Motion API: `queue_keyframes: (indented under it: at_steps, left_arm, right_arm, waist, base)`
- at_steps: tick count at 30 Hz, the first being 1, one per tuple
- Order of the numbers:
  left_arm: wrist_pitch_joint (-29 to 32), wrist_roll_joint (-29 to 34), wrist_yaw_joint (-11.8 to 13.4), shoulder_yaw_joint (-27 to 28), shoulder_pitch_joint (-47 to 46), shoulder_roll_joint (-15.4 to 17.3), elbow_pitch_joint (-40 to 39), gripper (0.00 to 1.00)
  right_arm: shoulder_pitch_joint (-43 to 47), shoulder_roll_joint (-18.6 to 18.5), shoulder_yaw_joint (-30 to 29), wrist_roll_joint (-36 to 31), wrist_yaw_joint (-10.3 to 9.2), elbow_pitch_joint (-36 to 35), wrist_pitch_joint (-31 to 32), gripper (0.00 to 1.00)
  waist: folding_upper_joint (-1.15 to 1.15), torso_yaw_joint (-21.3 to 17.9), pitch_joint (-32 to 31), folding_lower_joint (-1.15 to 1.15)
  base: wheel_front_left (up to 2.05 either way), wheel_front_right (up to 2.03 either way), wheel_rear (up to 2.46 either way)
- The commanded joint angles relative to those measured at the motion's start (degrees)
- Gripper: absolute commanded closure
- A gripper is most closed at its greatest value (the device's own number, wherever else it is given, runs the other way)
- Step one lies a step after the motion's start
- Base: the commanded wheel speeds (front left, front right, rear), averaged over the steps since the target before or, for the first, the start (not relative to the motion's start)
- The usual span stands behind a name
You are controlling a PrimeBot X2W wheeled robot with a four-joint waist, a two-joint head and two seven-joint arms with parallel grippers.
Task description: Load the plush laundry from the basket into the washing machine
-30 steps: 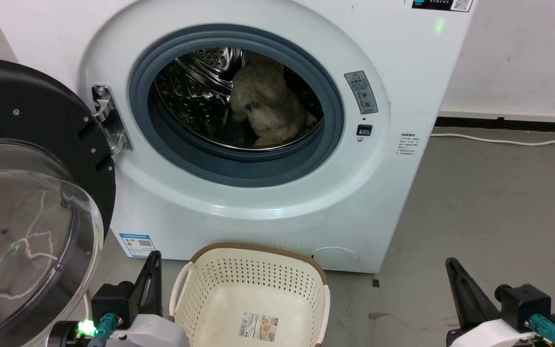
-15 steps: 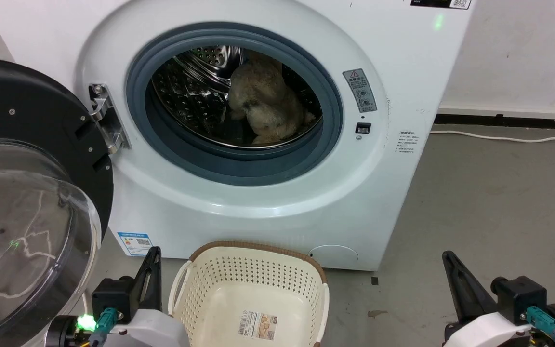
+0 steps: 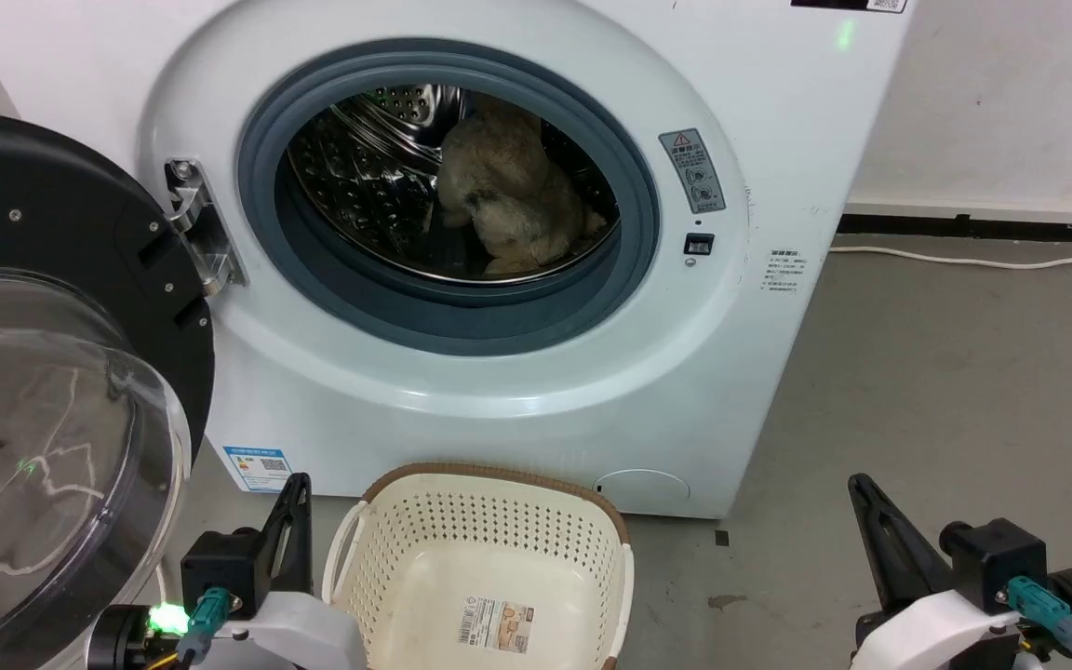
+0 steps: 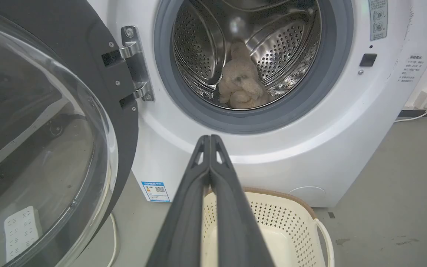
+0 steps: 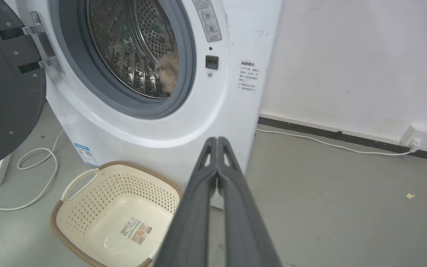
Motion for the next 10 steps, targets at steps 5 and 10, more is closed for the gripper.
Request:
queue_keyframes:
  at_steps: [5, 10]
  left_arm:
    - [0.4, 1.0, -0.3, 0.5, -1.1, -0.2, -0.4, 1.0]
    - [0.4, 1.0, -0.3, 0.5, -1.1, -0.2, -0.4, 1.0]
  right_arm:
    - [-1.5, -0.1, 0.1, -0.9, 0.05, -0.5, 0.5, 1.0]
    - [-1.5, -0.1, 0.1, -0.9, 0.05, -0.5, 0.5, 1.0]
  waist:
    - [0.0, -0.1, 0.1, 0.0]
    - [0.0, -0.1, 0.1, 0.0]
  base:
    - [0.0, 0.0, 0.0]
    - [0.0, 0.0, 0.0]
